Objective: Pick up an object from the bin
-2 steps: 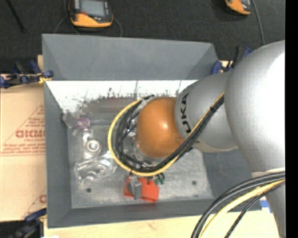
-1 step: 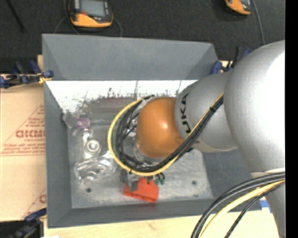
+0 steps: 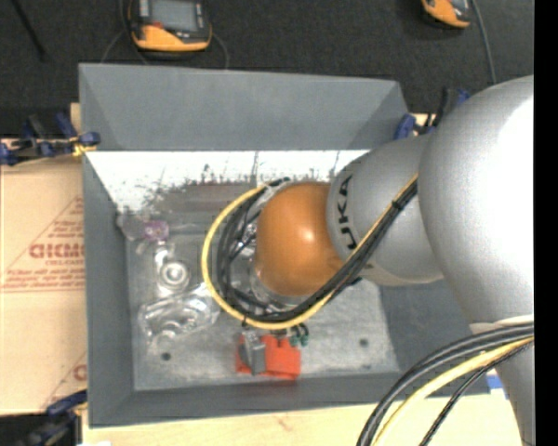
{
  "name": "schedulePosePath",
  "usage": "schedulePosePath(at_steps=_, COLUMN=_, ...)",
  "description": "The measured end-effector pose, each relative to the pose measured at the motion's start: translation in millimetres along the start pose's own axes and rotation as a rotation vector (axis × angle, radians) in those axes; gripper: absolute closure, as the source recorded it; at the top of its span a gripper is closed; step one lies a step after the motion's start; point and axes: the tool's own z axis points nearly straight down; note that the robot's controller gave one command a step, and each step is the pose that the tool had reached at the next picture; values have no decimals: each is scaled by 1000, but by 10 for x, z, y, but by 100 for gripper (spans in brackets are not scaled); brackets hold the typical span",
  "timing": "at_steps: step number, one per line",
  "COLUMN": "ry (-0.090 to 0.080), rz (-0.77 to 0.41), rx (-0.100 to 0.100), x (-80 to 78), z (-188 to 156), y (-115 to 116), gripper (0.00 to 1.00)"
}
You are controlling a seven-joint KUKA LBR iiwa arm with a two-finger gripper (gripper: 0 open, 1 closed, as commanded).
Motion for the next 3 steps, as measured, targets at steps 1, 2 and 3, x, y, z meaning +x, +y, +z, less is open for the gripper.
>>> schedulePosePath(at_steps=1, ry=0, rz=0, rx=0, x=-1, z=-4, y=2, gripper=100)
schedulePosePath(at_steps=2, ry=-2, rz=-242, rx=7, x=-303, z=-418, y=-604, gripper=100)
schedulePosePath(at_steps=3, ry=0, rz=-548, rx=0, x=-557, z=-671, y=690, gripper=100)
